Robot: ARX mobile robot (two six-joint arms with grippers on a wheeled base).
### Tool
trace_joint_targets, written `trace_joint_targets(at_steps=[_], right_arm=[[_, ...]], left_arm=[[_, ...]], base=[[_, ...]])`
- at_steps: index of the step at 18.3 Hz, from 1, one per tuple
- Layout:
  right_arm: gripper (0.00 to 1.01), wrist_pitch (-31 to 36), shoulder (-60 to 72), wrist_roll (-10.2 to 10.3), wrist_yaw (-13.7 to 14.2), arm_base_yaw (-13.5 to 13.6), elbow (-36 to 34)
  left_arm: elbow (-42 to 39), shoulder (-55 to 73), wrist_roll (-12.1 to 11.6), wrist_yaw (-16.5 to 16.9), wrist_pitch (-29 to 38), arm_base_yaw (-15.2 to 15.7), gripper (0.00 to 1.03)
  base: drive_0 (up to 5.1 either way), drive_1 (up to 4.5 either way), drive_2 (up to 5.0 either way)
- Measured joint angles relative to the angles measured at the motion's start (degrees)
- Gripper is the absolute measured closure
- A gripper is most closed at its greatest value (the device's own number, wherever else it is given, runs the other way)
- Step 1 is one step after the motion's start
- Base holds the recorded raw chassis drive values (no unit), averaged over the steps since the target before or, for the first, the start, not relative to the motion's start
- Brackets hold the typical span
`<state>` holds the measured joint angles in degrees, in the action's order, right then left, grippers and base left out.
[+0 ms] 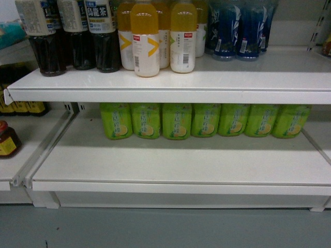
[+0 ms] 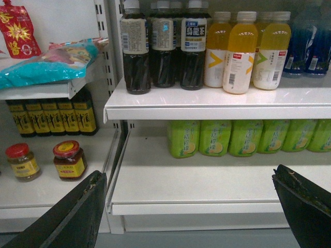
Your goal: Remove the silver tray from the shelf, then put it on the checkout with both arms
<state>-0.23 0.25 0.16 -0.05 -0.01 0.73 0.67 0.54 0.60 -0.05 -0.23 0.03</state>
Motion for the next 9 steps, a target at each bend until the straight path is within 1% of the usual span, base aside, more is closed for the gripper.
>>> trace_joint_targets(at_steps=[9], right_arm=[[0.03, 0.00, 0.00, 0.00, 0.00, 0.00, 0.00]], left_arm=[[0.00, 0.00, 0.00, 0.00, 0.00, 0.00, 0.05]], base=[[0.0, 0.00, 0.0]])
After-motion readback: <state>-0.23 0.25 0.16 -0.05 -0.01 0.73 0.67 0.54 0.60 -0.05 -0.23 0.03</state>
